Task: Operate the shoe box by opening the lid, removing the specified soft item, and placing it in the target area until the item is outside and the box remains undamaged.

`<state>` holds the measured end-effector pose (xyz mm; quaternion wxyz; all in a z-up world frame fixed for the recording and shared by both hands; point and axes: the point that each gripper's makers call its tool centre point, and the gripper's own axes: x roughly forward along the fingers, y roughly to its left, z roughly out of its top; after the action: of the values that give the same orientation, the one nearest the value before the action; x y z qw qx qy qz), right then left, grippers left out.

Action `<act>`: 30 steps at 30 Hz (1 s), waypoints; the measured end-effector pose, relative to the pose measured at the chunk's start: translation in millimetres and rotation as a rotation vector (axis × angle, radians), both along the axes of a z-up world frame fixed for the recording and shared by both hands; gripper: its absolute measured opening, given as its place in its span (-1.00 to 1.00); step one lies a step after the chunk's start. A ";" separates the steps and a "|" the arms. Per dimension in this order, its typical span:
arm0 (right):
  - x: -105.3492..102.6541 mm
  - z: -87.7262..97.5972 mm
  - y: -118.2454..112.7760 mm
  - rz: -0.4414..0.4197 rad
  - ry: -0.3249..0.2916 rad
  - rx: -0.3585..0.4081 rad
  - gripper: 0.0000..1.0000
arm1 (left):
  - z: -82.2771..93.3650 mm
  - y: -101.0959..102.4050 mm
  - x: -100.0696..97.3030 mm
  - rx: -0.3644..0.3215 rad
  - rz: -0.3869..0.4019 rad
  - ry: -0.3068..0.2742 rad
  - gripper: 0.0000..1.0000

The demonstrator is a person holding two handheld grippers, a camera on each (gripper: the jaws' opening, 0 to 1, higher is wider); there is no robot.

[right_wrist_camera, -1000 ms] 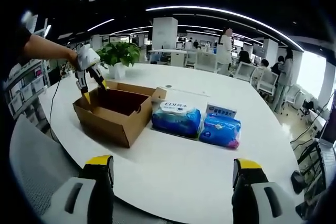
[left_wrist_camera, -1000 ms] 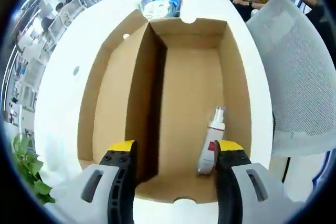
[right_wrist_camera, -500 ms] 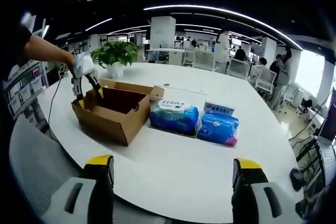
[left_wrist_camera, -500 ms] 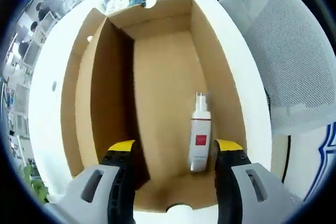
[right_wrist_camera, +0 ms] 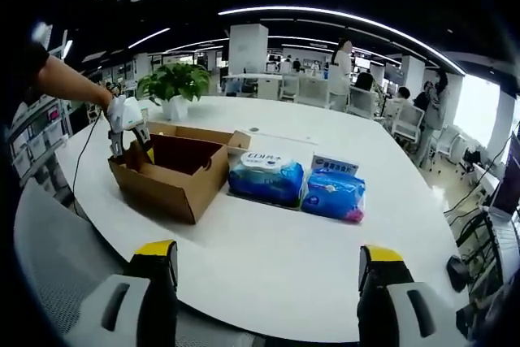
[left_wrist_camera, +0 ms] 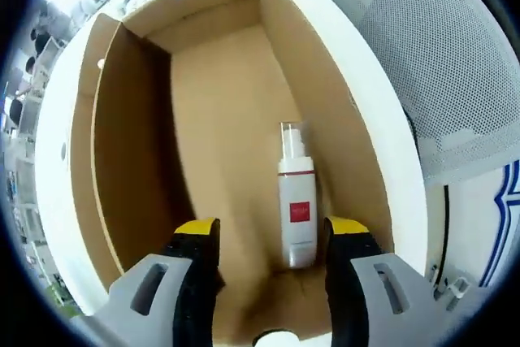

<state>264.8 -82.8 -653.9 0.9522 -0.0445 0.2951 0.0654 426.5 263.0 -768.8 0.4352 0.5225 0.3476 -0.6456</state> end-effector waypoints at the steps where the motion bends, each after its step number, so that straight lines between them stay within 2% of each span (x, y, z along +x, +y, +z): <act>1: -0.3 -0.1 -0.3 -0.002 0.000 0.000 0.83 | -0.5 -0.3 -0.6 -0.002 0.004 0.003 -0.02; 9: -0.6 -1.0 -0.6 -0.006 0.003 -0.002 0.82 | -13.1 3.4 -8.9 0.004 -0.011 0.013 -0.27; 16: -0.2 -1.1 1.1 -0.002 0.005 -0.005 0.81 | -23.5 7.6 -9.7 -0.004 -0.002 0.013 -0.59; 30: 0.7 -5.2 5.5 0.007 0.011 0.001 0.79 | -23.5 5.9 -2.6 -0.052 0.057 -0.046 -0.61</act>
<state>265.5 -77.2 -659.1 0.9503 -0.0449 0.3002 0.0690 424.0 268.9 -792.3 0.4746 0.5157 0.3352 -0.6296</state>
